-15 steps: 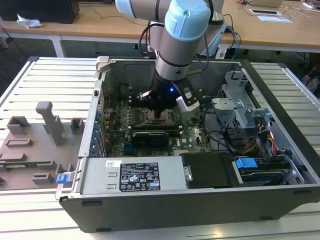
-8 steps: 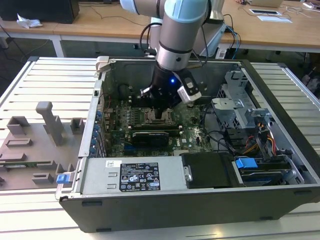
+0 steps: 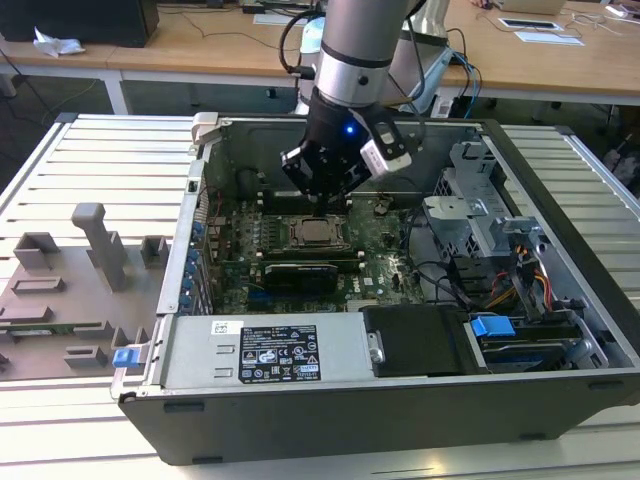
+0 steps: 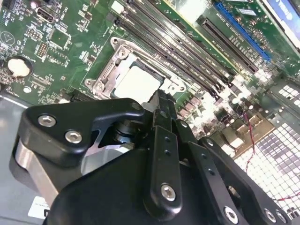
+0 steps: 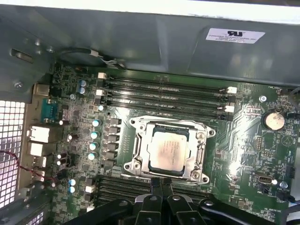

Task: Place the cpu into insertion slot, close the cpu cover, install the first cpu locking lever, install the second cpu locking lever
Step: 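Install the second cpu locking lever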

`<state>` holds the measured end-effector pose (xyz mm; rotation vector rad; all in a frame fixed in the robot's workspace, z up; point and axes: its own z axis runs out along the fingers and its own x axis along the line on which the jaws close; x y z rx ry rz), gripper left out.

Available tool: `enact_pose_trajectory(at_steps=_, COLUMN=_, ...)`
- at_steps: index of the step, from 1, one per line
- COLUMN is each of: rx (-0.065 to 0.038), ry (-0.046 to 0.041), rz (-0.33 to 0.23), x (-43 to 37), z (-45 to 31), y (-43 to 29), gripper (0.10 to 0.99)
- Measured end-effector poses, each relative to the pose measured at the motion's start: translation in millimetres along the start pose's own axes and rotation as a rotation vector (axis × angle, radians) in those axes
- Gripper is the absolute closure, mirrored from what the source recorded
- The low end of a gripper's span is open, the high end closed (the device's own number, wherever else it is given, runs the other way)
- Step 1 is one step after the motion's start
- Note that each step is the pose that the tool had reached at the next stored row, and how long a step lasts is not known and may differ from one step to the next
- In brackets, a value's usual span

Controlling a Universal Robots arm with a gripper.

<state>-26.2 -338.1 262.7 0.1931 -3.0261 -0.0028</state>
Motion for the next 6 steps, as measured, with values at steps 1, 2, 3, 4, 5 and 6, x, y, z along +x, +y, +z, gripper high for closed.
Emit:
enact_pose_trajectory(at_steps=1, rx=0.000, ry=0.0000, rz=0.000, x=0.0, z=0.0, y=0.0, gripper=0.980)
enact_pose_trajectory(at_steps=2, rx=0.000, ry=-0.0001, rz=0.000, x=0.0, z=0.0, y=0.0, gripper=0.980)
enact_pose_trajectory(at_steps=3, rx=0.000, ry=0.0000, rz=0.000, x=0.0, z=-0.1, y=0.0, gripper=0.980)
enact_pose_trajectory(at_steps=4, rx=0.000, ry=0.0000, rz=0.000, x=0.0, z=-0.1, y=0.0, gripper=0.980)
enact_pose_trajectory(at_steps=5, rx=0.000, ry=0.0000, rz=0.000, x=0.0, z=-0.1, y=0.0, gripper=0.980)
enact_pose_trajectory(at_steps=6, rx=0.000, ry=0.0000, rz=0.000, x=0.0, z=-0.1, y=0.0, gripper=0.980)
